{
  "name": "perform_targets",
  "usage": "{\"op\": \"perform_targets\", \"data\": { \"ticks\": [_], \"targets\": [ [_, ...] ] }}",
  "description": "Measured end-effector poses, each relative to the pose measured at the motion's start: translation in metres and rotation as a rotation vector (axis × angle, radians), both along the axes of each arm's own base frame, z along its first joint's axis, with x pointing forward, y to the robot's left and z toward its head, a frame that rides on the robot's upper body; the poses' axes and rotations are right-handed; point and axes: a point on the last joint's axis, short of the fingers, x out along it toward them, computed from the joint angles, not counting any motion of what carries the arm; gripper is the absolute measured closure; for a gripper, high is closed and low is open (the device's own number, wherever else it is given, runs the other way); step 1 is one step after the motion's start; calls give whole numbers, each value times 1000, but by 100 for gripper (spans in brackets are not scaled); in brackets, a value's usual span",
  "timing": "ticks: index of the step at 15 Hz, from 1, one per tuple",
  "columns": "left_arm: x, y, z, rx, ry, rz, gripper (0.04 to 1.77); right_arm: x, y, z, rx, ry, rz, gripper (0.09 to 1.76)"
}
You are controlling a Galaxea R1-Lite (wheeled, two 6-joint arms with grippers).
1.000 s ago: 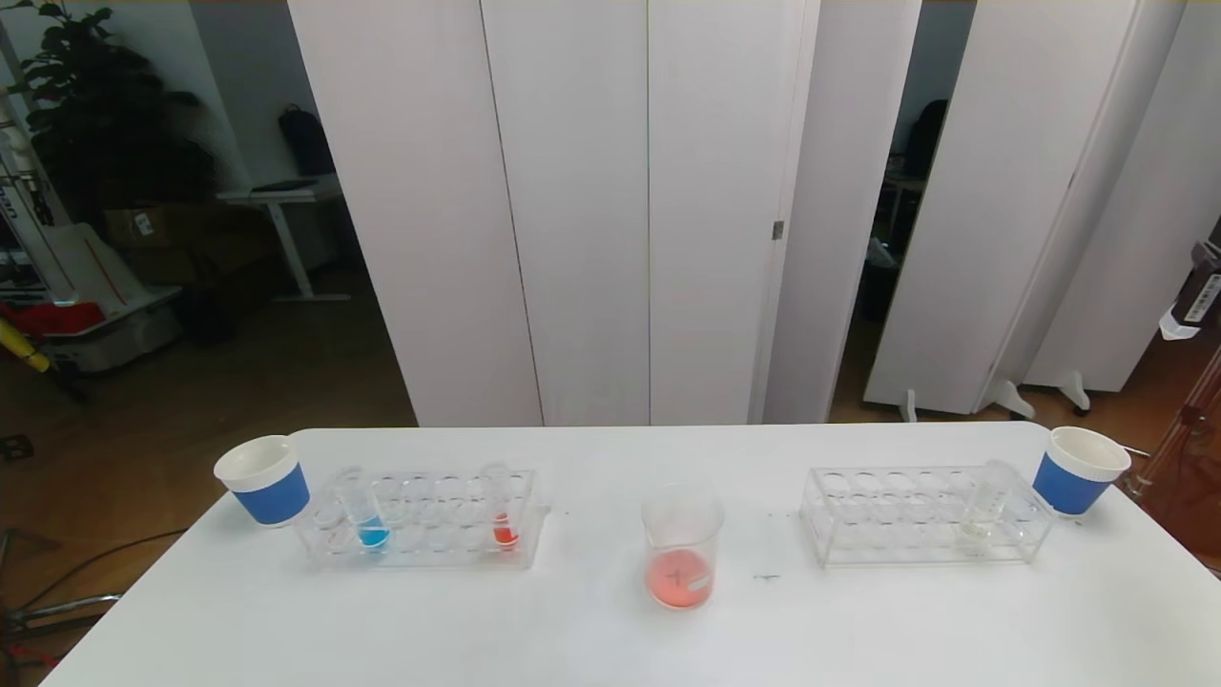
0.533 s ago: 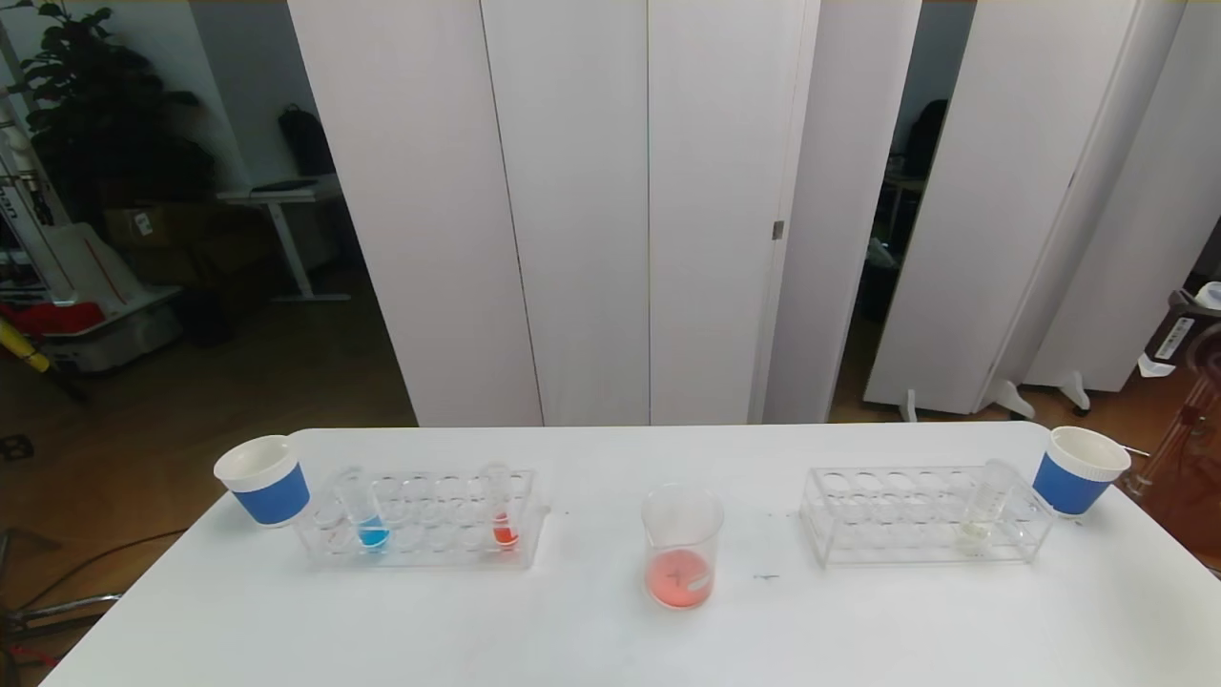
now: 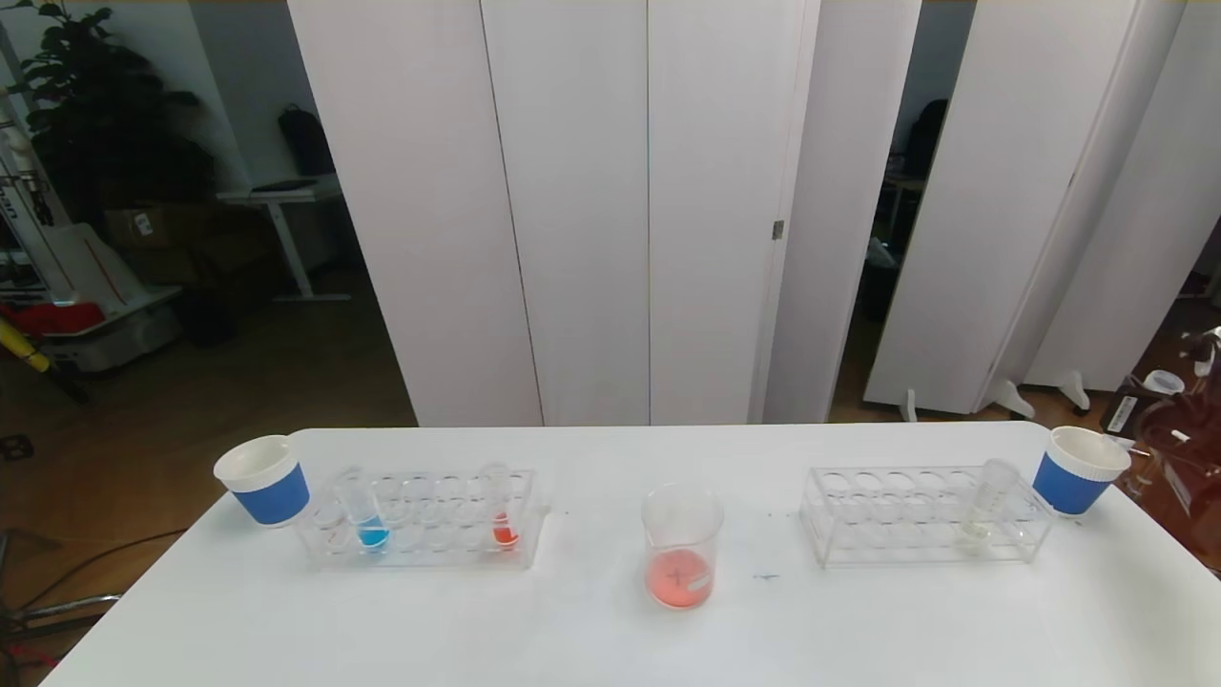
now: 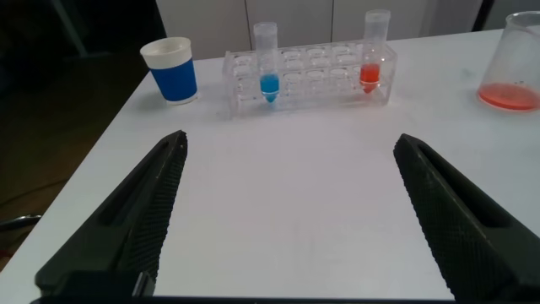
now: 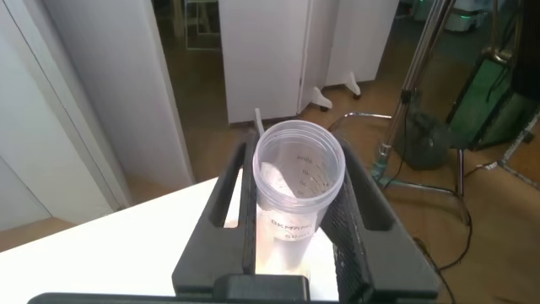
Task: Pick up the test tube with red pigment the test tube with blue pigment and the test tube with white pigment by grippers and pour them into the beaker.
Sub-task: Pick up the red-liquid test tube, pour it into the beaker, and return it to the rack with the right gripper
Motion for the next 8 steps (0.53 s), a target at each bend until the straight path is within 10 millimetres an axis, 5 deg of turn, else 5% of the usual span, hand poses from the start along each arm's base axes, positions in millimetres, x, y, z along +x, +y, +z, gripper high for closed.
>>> {"op": "perform_targets", "data": {
  "ticks": [8],
  "targets": [
    [0, 0, 0, 0, 0, 0, 6, 11, 10, -41, 76, 67, 34, 128]
  ]
}}
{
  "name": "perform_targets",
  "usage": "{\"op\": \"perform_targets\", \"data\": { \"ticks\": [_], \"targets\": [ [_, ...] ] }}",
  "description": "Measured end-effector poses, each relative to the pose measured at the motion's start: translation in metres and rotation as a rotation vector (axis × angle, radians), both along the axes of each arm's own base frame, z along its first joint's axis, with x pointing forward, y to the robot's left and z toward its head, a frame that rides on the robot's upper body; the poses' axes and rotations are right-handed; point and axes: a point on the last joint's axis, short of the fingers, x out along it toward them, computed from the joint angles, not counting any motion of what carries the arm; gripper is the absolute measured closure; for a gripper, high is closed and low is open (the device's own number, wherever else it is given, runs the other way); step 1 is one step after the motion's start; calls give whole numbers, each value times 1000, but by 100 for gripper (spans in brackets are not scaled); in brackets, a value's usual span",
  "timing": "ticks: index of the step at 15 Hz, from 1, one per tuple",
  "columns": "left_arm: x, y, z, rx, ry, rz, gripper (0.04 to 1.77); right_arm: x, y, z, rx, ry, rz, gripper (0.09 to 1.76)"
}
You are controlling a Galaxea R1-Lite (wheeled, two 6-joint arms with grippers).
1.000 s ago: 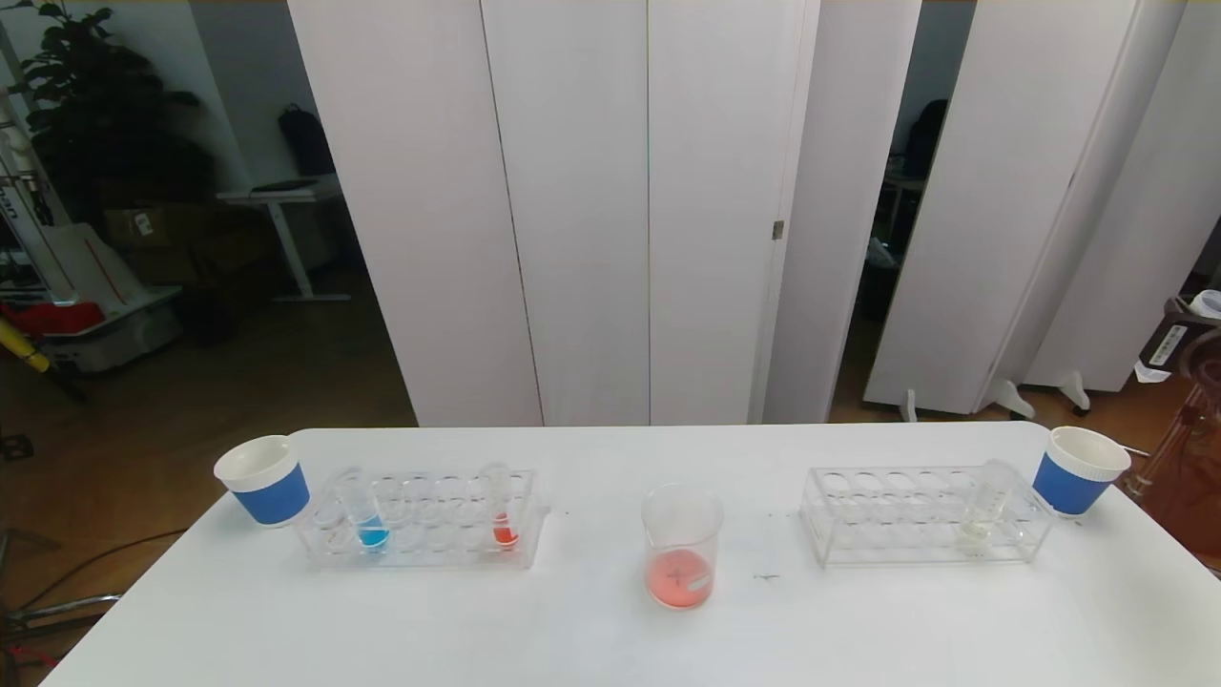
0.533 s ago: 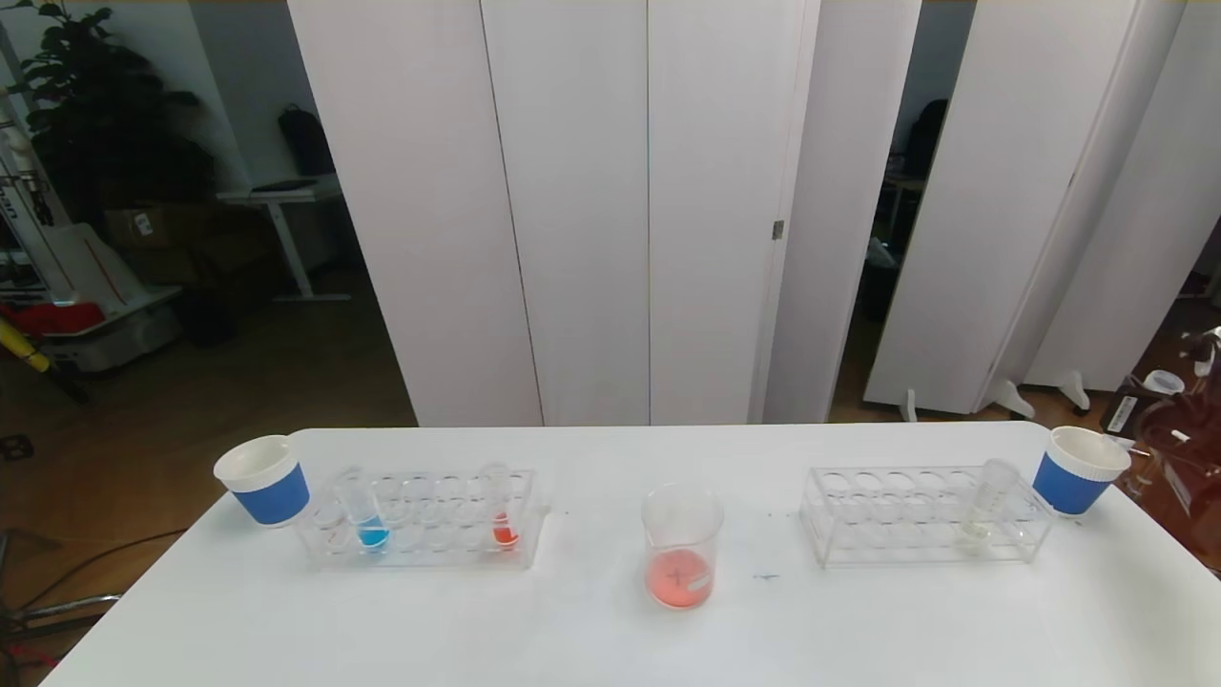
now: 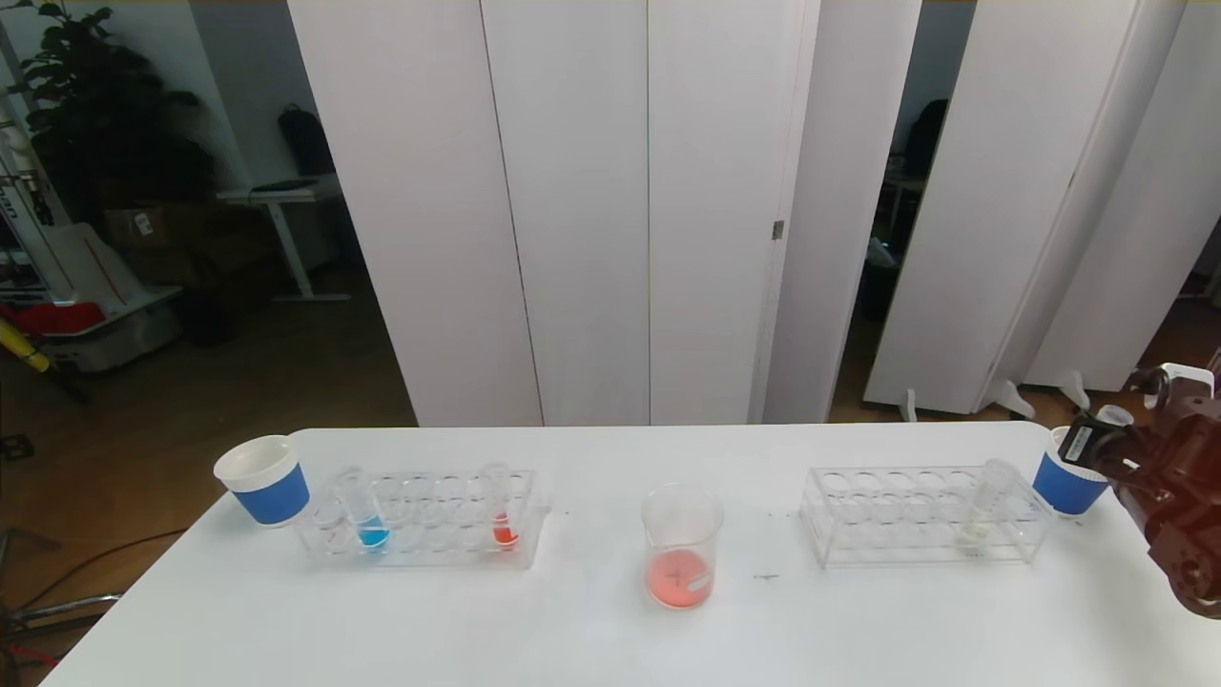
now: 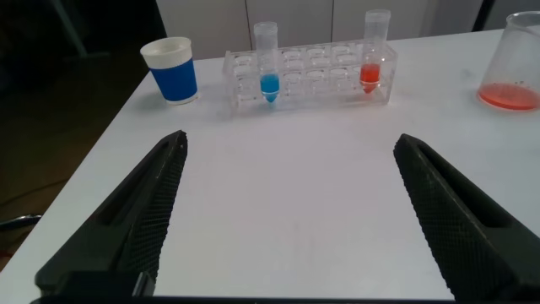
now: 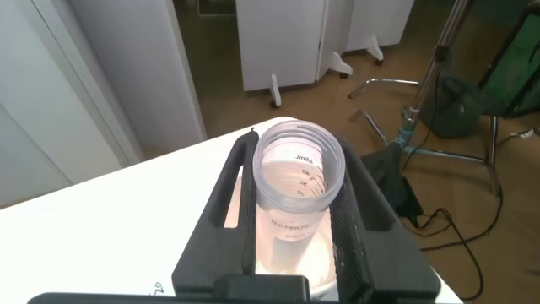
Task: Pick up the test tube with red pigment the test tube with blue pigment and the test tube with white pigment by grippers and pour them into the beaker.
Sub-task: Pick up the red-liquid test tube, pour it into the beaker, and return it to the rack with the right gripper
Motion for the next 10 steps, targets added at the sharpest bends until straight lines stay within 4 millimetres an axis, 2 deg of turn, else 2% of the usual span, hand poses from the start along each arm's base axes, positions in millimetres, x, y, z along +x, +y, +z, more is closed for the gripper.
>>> {"op": "perform_targets", "data": {
  "ticks": [7, 8, 9, 10],
  "targets": [
    [0, 0, 0, 0, 0, 0, 6, 2, 3, -3, 15, 3, 9, 128],
    [0, 0, 0, 0, 0, 0, 6, 2, 3, -3, 24, -1, 8, 124],
    [0, 0, 0, 1, 0, 0, 6, 2, 3, -3, 25, -3, 7, 105],
    [0, 0, 0, 1, 0, 0, 6, 2, 1, -3, 25, -3, 2, 70]
  ]
}}
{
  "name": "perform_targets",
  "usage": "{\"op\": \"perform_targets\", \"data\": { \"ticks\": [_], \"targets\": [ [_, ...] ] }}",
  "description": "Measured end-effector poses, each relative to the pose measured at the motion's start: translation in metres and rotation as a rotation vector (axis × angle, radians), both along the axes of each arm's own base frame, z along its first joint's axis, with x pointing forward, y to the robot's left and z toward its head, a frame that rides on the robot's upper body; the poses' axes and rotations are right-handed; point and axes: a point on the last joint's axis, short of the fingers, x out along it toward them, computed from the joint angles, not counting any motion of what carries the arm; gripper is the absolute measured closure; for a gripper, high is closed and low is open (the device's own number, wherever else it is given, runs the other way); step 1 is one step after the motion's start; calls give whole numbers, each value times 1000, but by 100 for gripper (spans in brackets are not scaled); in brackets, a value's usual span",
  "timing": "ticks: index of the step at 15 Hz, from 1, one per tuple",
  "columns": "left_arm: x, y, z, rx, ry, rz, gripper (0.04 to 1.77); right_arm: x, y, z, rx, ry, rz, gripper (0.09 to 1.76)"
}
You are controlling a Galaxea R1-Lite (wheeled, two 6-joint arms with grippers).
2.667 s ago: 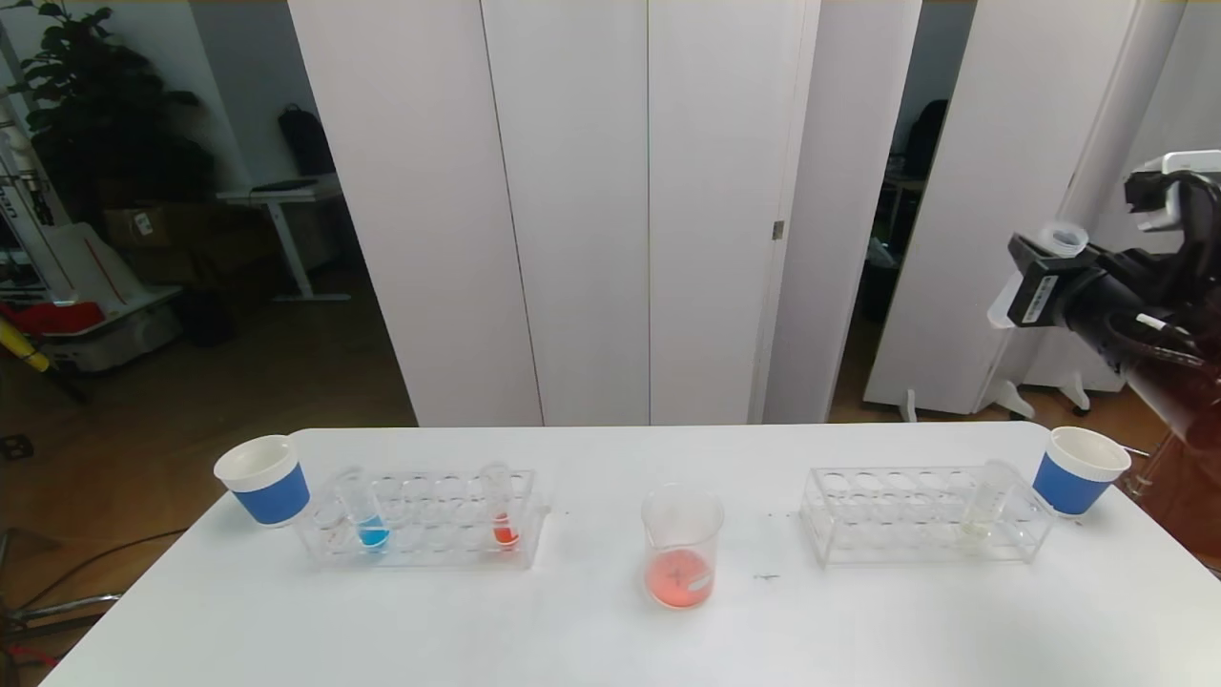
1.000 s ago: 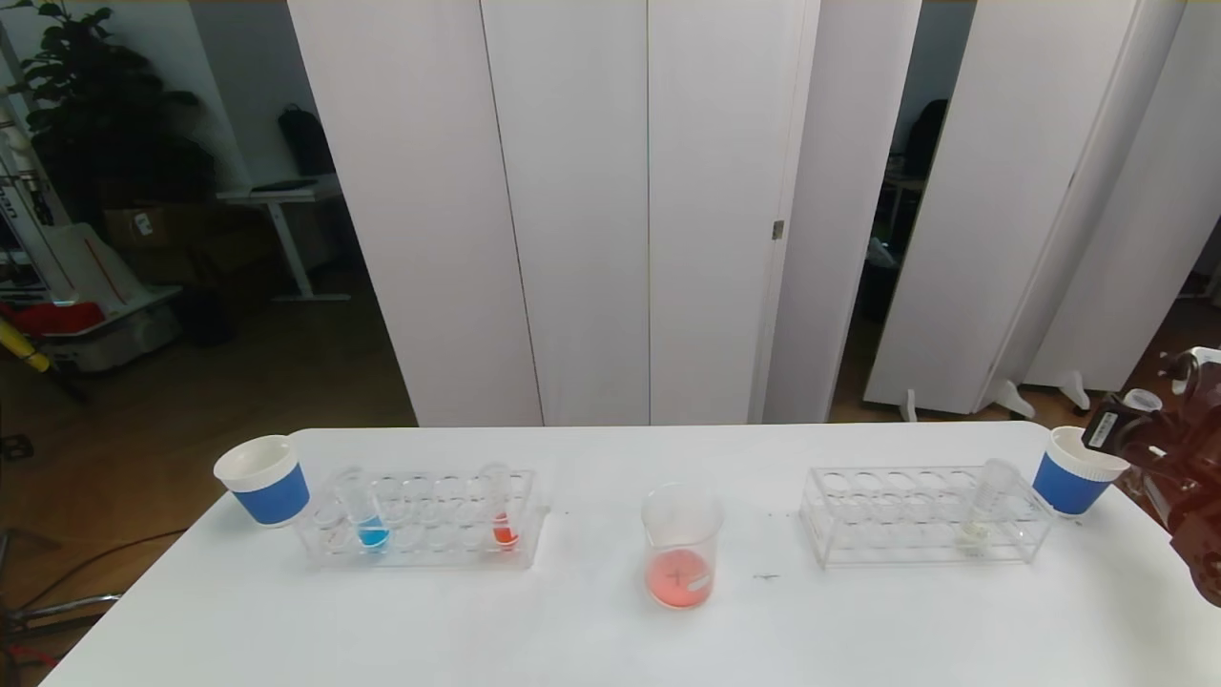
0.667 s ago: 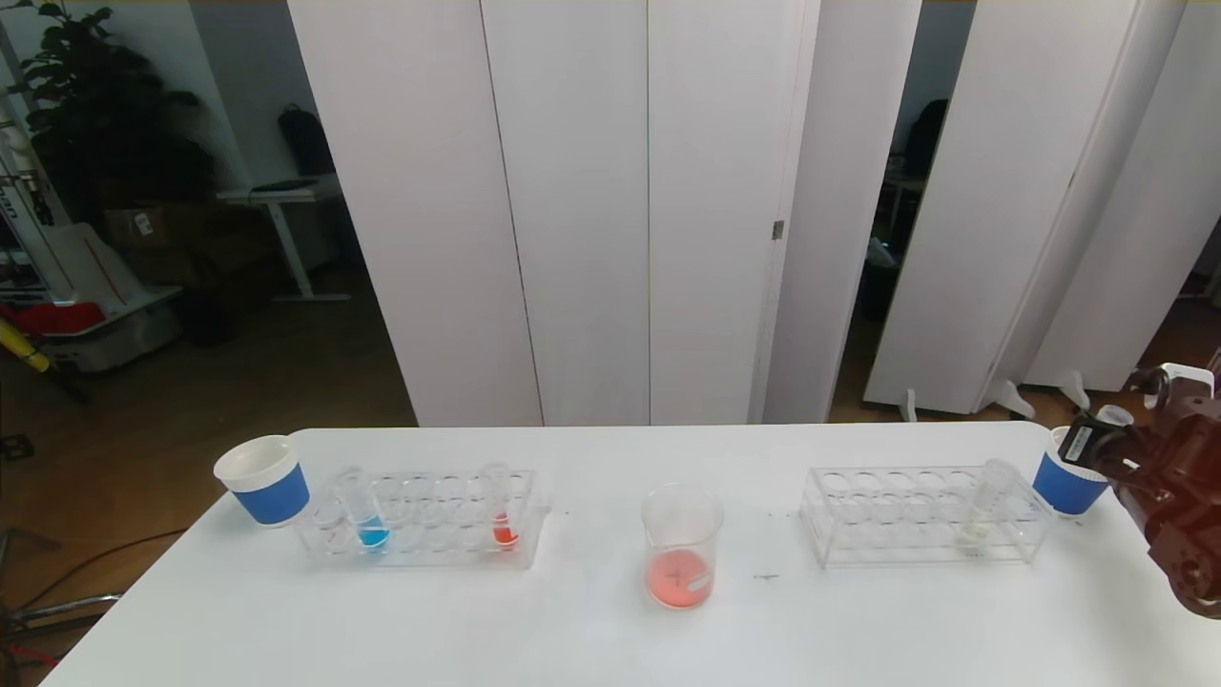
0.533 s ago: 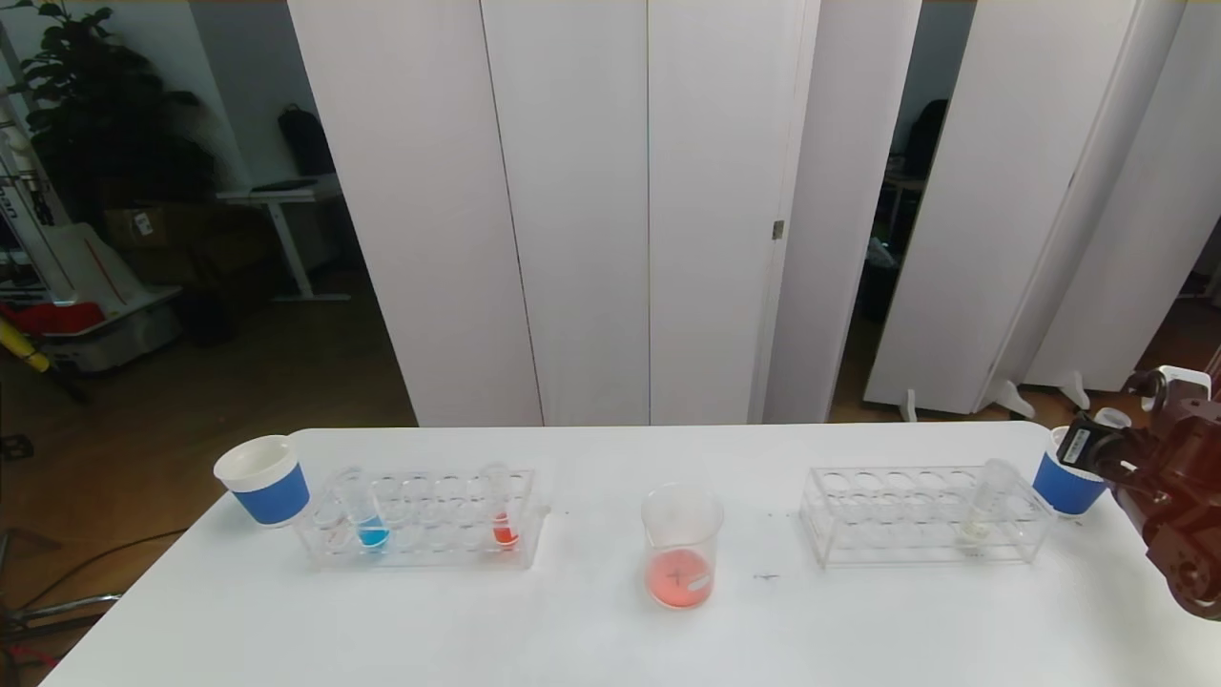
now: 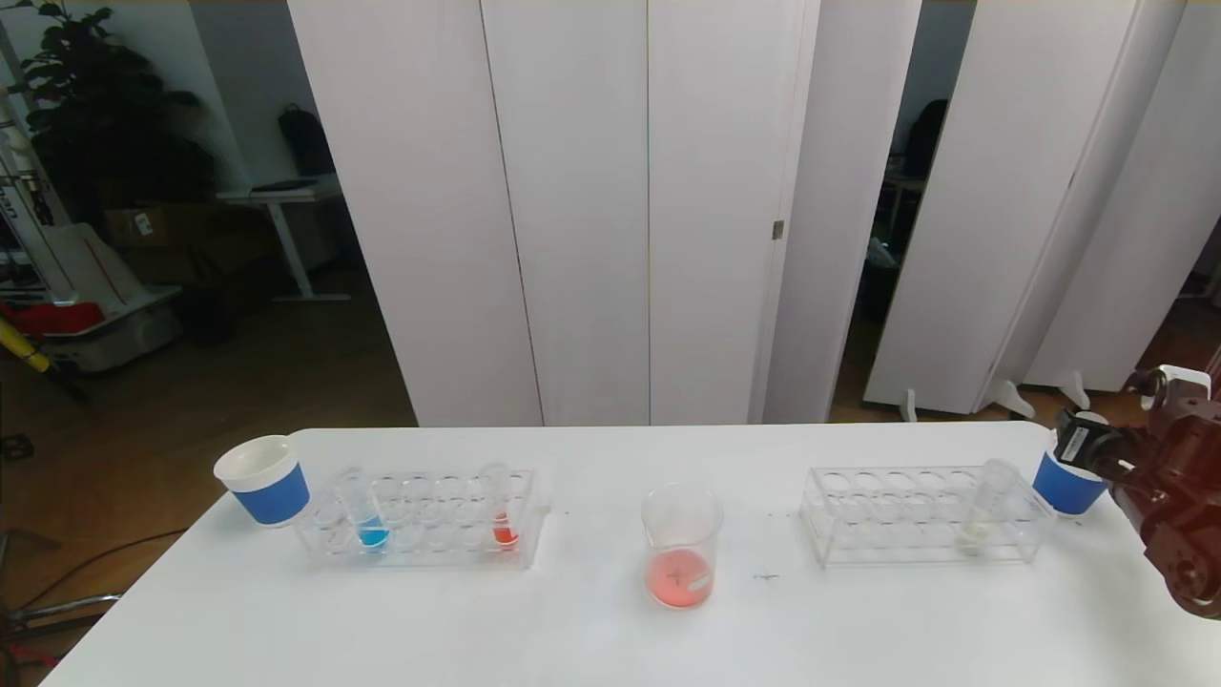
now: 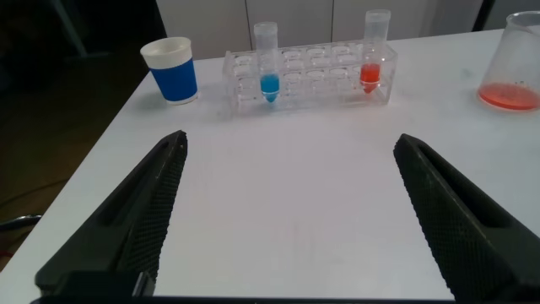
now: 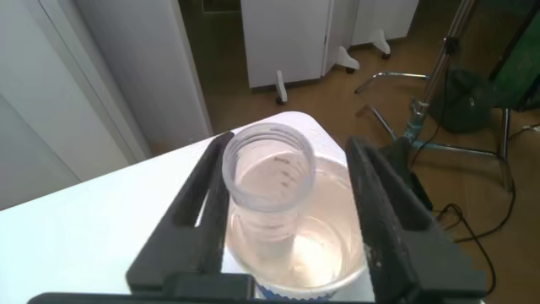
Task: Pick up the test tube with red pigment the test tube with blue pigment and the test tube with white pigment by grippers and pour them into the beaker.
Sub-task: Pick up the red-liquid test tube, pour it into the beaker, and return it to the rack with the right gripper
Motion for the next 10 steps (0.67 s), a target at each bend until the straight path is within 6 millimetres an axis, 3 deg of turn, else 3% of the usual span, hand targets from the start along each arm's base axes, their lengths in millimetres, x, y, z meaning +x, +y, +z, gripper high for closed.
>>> {"op": "perform_targets", "data": {
  "ticks": [1, 2, 7, 10],
  "targets": [
    [0, 0, 0, 0, 0, 0, 6, 0, -2, 0, 0, 0, -5, 36],
    [0, 0, 0, 0, 0, 0, 6, 0, -3, 0, 0, 1, -9, 15],
    [0, 0, 0, 0, 0, 0, 6, -1, -7, 2, 6, 22, -10, 10],
    [0, 0, 0, -1, 0, 0, 6, -4, -9, 14, 26, 71, 1, 10]
  ]
}}
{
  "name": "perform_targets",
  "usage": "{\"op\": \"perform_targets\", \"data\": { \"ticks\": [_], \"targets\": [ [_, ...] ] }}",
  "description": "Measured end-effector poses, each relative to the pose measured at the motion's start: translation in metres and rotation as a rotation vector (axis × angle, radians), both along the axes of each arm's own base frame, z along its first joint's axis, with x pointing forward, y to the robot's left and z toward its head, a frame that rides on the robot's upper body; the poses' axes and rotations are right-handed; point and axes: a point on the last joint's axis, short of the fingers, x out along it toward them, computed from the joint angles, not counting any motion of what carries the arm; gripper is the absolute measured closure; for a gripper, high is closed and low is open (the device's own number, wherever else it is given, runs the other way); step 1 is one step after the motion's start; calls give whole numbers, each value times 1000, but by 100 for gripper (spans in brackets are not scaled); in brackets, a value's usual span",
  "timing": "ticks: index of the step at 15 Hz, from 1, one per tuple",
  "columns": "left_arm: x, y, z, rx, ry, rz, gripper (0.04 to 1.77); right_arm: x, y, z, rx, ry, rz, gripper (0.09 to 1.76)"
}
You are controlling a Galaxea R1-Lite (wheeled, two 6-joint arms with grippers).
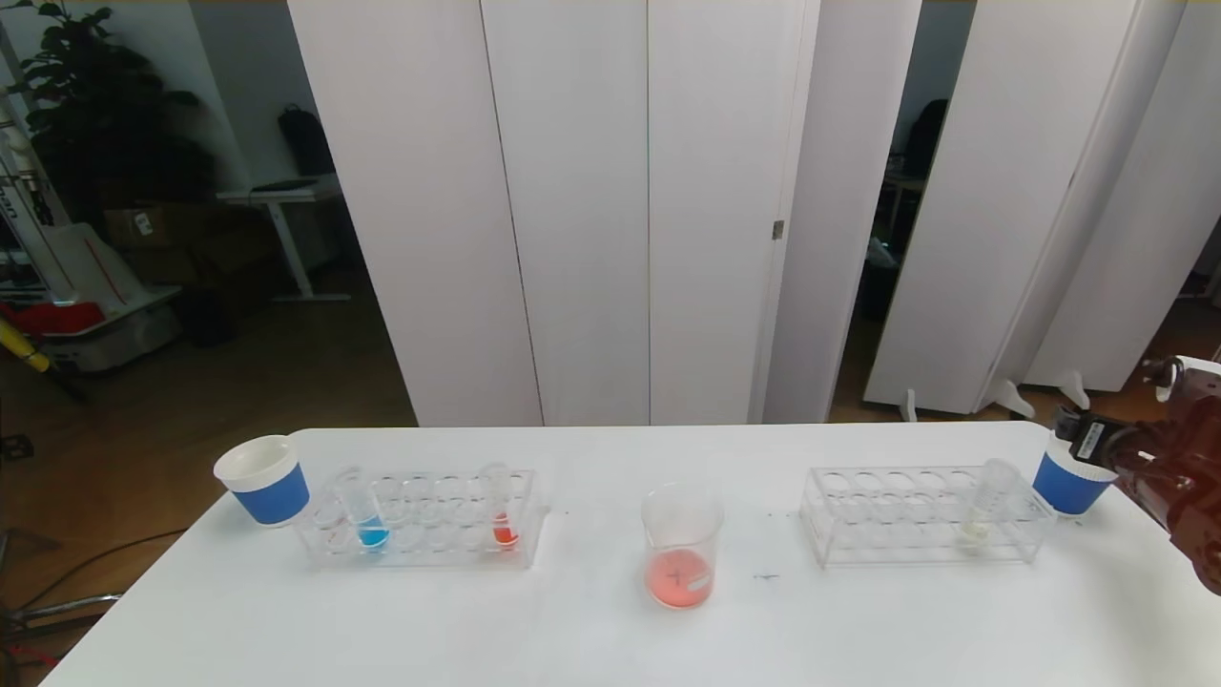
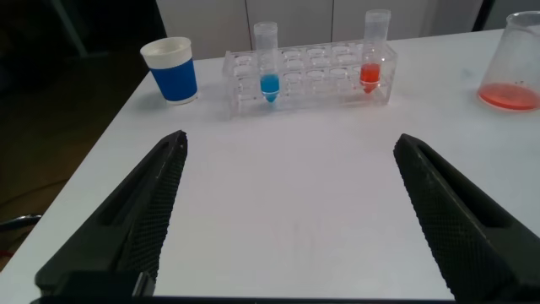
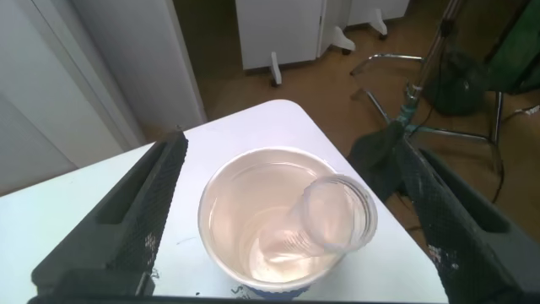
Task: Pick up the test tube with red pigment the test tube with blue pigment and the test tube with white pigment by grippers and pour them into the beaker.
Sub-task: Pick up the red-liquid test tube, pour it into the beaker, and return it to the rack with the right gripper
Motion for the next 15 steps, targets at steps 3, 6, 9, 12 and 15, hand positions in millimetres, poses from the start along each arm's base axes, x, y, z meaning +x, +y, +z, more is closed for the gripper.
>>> {"op": "perform_targets", "data": {
  "ticks": [3, 6, 9, 12, 15],
  "targets": [
    [0, 0, 0, 0, 0, 0, 6, -11, 5, 26, 20, 9, 74, 10],
    [0, 0, 0, 1, 0, 0, 6, -31, 17, 55, 36, 5, 164, 10],
    [0, 0, 0, 0, 0, 0, 6, -60, 36, 82, 37, -28, 270, 10],
    [0, 0, 0, 0, 0, 0, 6, -92, 62, 104, -11, -78, 406, 10],
    [0, 0, 0, 0, 0, 0, 6, -130, 93, 119, -35, -113, 542, 10]
  ]
}}
